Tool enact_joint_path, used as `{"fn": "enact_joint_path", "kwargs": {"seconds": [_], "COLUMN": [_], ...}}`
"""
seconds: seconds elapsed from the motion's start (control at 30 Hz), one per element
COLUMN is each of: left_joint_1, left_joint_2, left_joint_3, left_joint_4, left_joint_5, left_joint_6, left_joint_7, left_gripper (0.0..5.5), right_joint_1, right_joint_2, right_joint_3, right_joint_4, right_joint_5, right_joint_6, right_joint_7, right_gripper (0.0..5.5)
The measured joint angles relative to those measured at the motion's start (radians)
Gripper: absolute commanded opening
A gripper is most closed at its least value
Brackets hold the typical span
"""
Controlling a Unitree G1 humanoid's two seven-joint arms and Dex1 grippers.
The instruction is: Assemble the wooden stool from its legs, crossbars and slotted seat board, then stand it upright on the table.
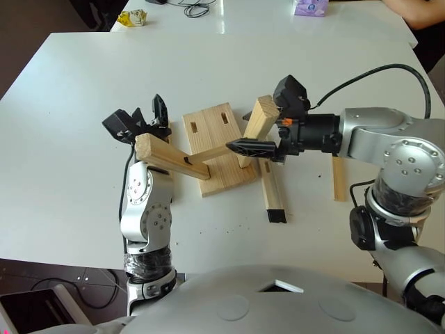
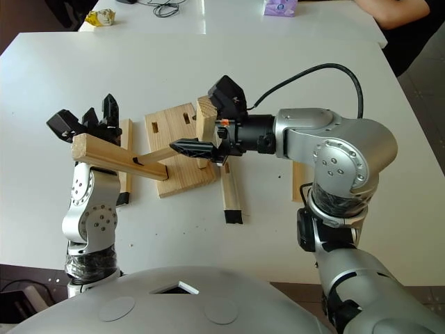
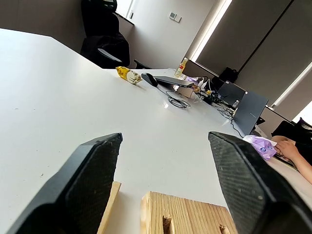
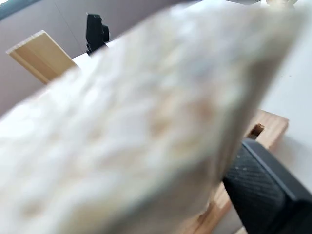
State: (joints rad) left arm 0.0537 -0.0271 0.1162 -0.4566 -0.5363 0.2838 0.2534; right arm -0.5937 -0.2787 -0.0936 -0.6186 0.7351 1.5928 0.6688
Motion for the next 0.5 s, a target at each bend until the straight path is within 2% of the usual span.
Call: {"fn": "enact_joint_path", "kwargs": {"seconds": [0.2,0.37,0.43,0.5], "left_joint_1": [-0.002,-0.061,-0.081,-0.076], "left_joint_2": [0.018,0.045,0.066,0.096], "left_joint_3": [0.052,0.082,0.101,0.153], "left_joint_4": [-0.022,0.001,0.001,-0.014], "left_joint_5": [-0.032,-0.032,-0.033,-0.035], "left_joint_6": [0.04,0.071,0.084,0.104], "left_joint_7": [-0.026,-0.044,-0.051,-0.047], "left_gripper": [3.28,3.28,3.28,3.28], "right_joint_1": [0.048,0.216,0.254,0.277], "right_joint_2": [-0.099,-0.143,-0.144,-0.145], "right_joint_3": [-0.048,0.018,-0.023,-0.126], "right_joint_4": [-0.017,-0.044,-0.048,-0.05], "right_joint_5": [0.071,0.042,0.065,0.13], "right_joint_6": [-0.127,-0.271,-0.326,-0.379], "right_joint_7": [0.073,0.058,0.064,0.078], "right_gripper": [4.6,4.6,4.6,4.6]}}
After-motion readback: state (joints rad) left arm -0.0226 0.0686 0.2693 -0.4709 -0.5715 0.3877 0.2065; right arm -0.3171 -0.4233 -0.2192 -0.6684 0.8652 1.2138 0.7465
